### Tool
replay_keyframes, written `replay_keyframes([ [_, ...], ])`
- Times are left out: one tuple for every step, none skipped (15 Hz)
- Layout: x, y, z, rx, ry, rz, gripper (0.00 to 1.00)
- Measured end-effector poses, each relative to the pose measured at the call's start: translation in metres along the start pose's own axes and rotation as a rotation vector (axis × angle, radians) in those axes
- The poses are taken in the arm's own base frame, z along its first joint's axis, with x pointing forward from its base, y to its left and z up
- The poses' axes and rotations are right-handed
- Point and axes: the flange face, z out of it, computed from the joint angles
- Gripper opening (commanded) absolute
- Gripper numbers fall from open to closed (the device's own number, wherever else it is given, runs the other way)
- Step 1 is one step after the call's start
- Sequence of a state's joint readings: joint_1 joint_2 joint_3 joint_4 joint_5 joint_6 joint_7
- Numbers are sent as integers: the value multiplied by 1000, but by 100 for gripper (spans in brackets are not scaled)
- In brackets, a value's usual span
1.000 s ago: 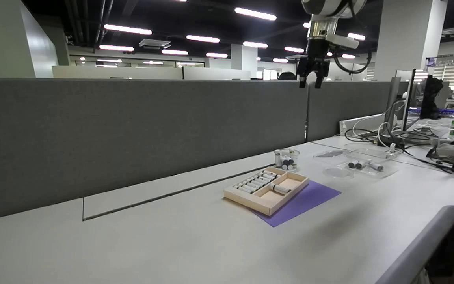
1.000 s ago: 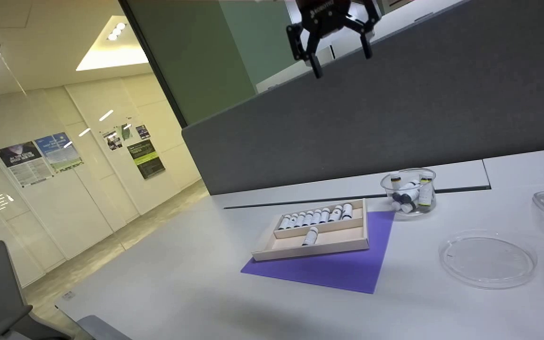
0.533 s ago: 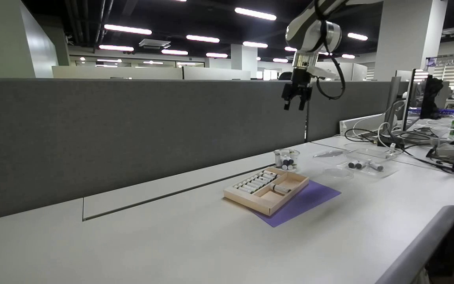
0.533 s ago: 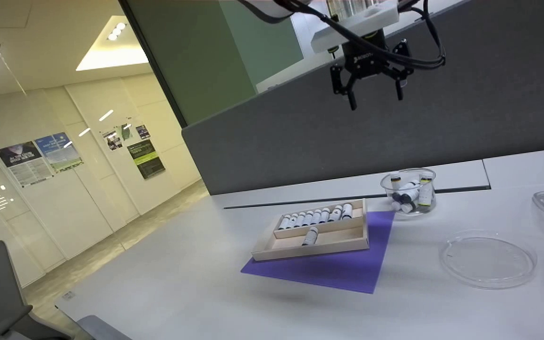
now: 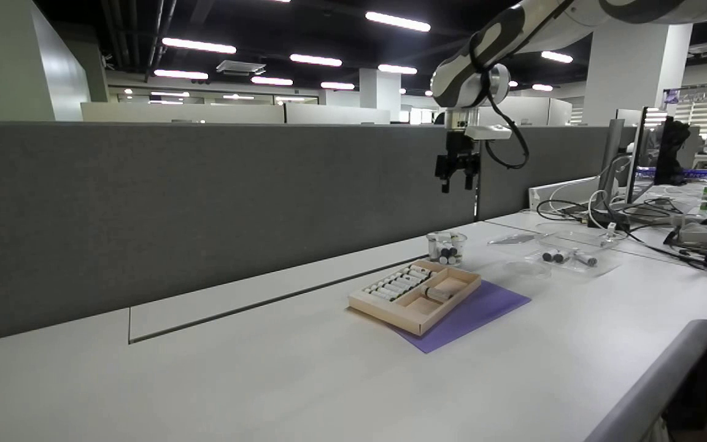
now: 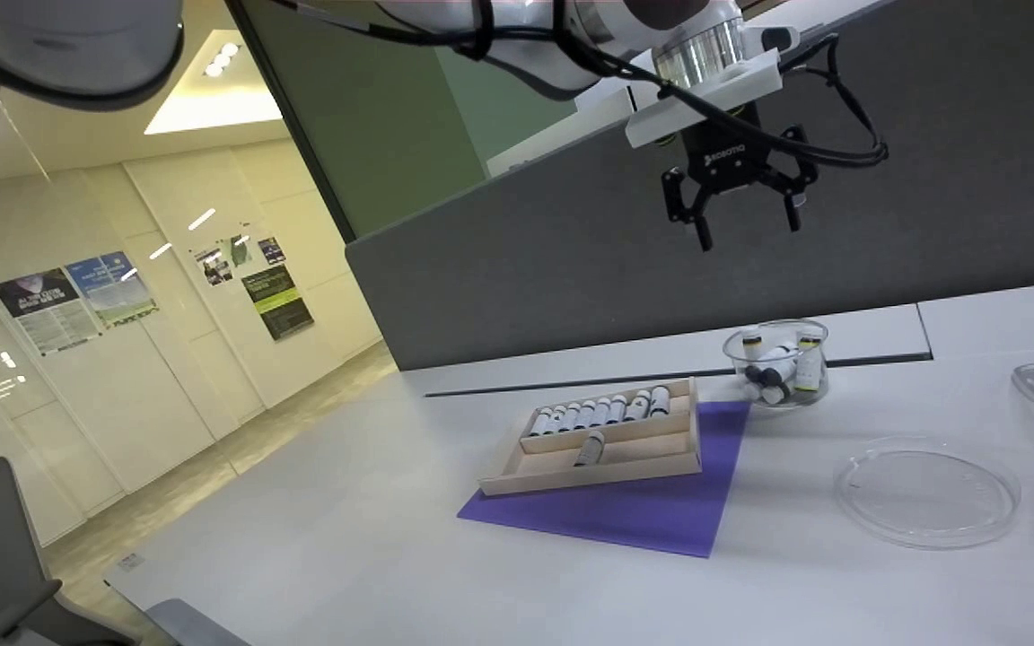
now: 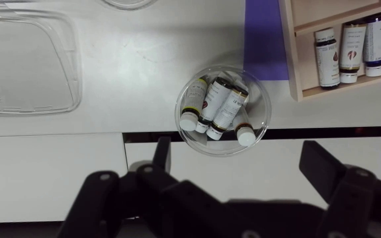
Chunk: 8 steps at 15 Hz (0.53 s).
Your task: Take one bottle from the container on the left and place it on the tray
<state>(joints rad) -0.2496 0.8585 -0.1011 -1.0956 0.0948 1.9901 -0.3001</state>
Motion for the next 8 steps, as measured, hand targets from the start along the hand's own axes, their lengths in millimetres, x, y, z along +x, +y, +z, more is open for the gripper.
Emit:
replay_keyframes([
  [0, 0, -2, -1, 1, 2, 100],
  [1, 0, -4, -1, 3, 3, 100],
  [1, 1, -4, -2, 3, 4, 100],
  [1, 1, -4, -2, 3, 4, 100],
  [1, 1, -4, -2, 3, 4, 100],
  [1, 1, -4, -2, 3, 4, 100],
  [1, 1, -4, -2, 3, 4, 100],
  [1, 1, -4, -2, 3, 4, 100],
])
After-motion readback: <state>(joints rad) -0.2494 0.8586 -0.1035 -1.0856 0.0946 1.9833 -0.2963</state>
